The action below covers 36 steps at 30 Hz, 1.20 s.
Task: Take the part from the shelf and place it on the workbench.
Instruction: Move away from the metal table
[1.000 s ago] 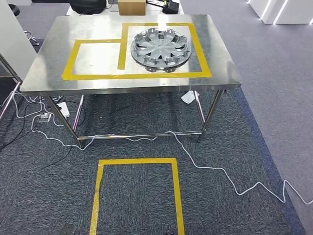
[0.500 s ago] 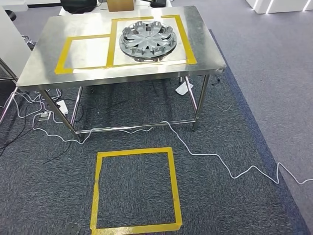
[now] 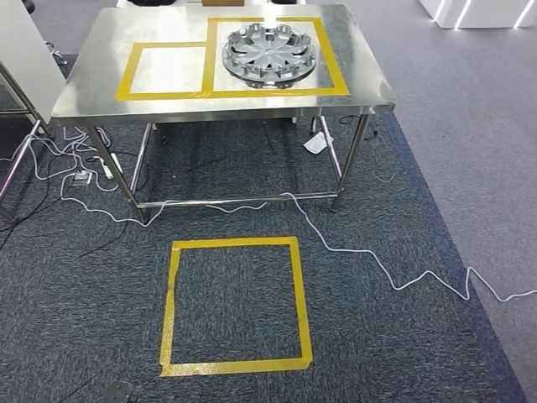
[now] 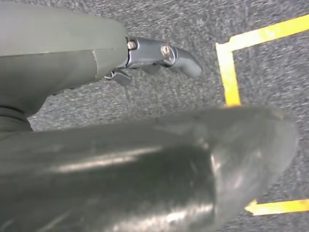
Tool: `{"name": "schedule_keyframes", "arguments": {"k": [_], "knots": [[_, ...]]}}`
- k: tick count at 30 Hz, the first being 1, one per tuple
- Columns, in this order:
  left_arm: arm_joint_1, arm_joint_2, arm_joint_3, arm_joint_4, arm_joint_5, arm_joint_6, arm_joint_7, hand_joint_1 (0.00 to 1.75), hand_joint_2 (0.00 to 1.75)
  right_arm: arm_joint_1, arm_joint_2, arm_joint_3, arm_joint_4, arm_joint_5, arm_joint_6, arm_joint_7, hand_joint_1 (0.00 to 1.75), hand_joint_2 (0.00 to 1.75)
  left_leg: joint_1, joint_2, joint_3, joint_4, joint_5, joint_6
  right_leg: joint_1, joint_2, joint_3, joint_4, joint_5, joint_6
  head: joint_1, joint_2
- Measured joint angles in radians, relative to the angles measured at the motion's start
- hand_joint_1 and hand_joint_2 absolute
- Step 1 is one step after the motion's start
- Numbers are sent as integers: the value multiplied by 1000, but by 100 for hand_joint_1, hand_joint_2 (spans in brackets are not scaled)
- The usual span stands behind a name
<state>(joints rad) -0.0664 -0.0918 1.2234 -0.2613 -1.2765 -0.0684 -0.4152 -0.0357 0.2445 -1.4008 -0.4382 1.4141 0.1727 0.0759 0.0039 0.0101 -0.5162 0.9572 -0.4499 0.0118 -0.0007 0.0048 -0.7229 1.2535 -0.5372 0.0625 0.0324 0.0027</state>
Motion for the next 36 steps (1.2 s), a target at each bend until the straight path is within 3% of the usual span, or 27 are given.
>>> {"name": "schedule_keyframes", "arguments": {"k": [1,2,3,4,6,7,9,11,13,15,16,17,18,20,22,23,25,26,28,30,31,32,33,34,36], "knots": [[0,0,0,0,-1,0,0,0,0,0,0,0,1,0,0,-2,0,0,-2,1,-14,1,10,0,0,0,5,34,-6,-1,0,0],[0,0,0,0,-1,0,0,0,0,0,0,0,1,0,0,-5,0,0,-3,1,-27,2,20,-1,0,0,28,33,8,-3,0,0],[0,0,0,0,-2,0,-1,0,0,0,0,0,2,0,0,-8,0,0,-4,1,-40,4,30,-2,1,0,70,-5,32,-7,0,0],[0,0,0,0,-2,0,-1,0,0,-1,0,0,2,0,0,-10,0,0,-5,1,-51,5,39,-4,2,0,127,-76,51,-12,0,0],[0,0,0,0,-3,0,-2,0,0,-6,0,0,3,-2,0,-16,0,0,-6,1,-64,5,55,-13,5,0,228,-221,54,-21,-1,0],[0,0,0,0,-3,0,-3,0,0,-8,0,0,3,-2,0,-19,0,0,-6,1,-68,5,63,-18,8,1,252,-265,47,-25,0,0],[-1,0,0,0,-3,0,-3,0,0,-9,0,0,4,-3,0,-22,0,0,-4,1,-72,2,80,-31,11,2,252,-286,50,-33,2,0],[0,2,0,0,-4,0,-3,0,0,-10,-1,0,6,-3,0,-22,0,0,-4,-1,-84,15,64,-42,8,0,237,-290,68,-48,2,0],[1,2,0,0,-5,0,-3,0,0,-12,-1,0,7,-3,0,-22,0,0,-2,-5,-116,95,-21,-52,3,-1,215,-293,91,-61,-3,0],[1,1,0,0,-6,0,-3,0,0,-11,-1,0,8,-3,0,-23,0,0,1,-6,-154,229,-111,-60,2,-1,186,-292,114,-63,-7,0],[0,2,0,0,-6,0,-3,0,0,-10,-1,0,8,-3,0,-23,0,0,2,-6,-161,279,-127,-63,2,-2,172,-291,124,-62,-7,0],[0,2,0,0,-6,0,-3,0,0,-10,-1,0,9,-3,0,-23,0,0,3,-6,-154,298,-118,-65,2,-2,158,-289,135,-61,-7,0],[0,2,0,0,-6,0,-3,0,0,-11,-1,0,9,-3,0,-23,0,0,5,-6,-130,283,-92,-67,1,-2,143,-287,145,-58,-7,0],[-2,2,0,0,-6,0,-4,0,0,-11,-2,0,11,-2,0,-24,0,0,10,-7,-36,165,-42,-73,-2,-1,117,-278,161,-49,-8,0],[-6,0,0,0,-6,0,-5,0,0,-12,-4,0,11,-3,0,-26,0,0,12,-12,45,39,-45,-67,0,0,95,-265,175,-36,-11,0],[-7,-1,0,0,-7,0,-6,0,0,-12,-4,0,11,-4,0,-27,0,0,11,-15,59,11,-55,-60,1,0,86,-261,183,-30,-12,0],[-6,-2,0,0,-9,0,-6,0,0,-10,-5,-1,12,-7,0,-30,0,0,9,-15,47,4,-56,-39,-1,1,75,-257,197,-20,-12,0],[-4,-2,0,0,-9,0,-6,0,0,-7,-5,-2,12,-8,0,-32,0,0,9,-13,40,6,-49,-29,-2,1,69,-249,185,-14,-11,0],[-2,-2,0,0,-10,1,-7,0,0,-2,-5,-5,13,-11,-1,-33,0,0,8,-10,22,7,-31,-10,-5,0,47,-179,108,-5,-8,0],[-3,-1,0,0,-10,2,-8,0,0,-2,-5,-6,15,-13,-1,-34,0,0,5,-8,-1,8,-11,-2,-5,0,17,-44,9,0,-3,0],[-3,-1,0,0,-11,2,-8,0,0,-3,-5,-7,16,-14,-1,-34,0,0,3,-7,-14,9,0,-2,-5,0,10,12,-14,0,-2,0],[-3,-1,0,0,-11,2,-9,0,0,-4,-5,-7,16,-15,-2,-34,0,0,1,-5,-26,9,10,-1,-5,0,16,43,-16,-1,-2,0],[-3,-1,0,0,-11,2,-9,0,0,-4,-6,-7,16,-15,-2,-34,0,0,-1,-5,-39,10,20,-2,-4,0,42,35,4,-4,-2,0],[-3,-1,0,0,-11,2,-9,0,0,-5,-6,-7,17,-16,-2,-35,0,0,-2,-5,-50,10,29,-3,-3,0,86,-12,31,-9,-1,0],[-3,-1,0,0,-12,2,-10,0,0,-8,-7,-7,18,-13,1,-36,0,0,-4,-6,-66,10,47,-10,0,1,200,-169,49,-20,-2,0]]}}
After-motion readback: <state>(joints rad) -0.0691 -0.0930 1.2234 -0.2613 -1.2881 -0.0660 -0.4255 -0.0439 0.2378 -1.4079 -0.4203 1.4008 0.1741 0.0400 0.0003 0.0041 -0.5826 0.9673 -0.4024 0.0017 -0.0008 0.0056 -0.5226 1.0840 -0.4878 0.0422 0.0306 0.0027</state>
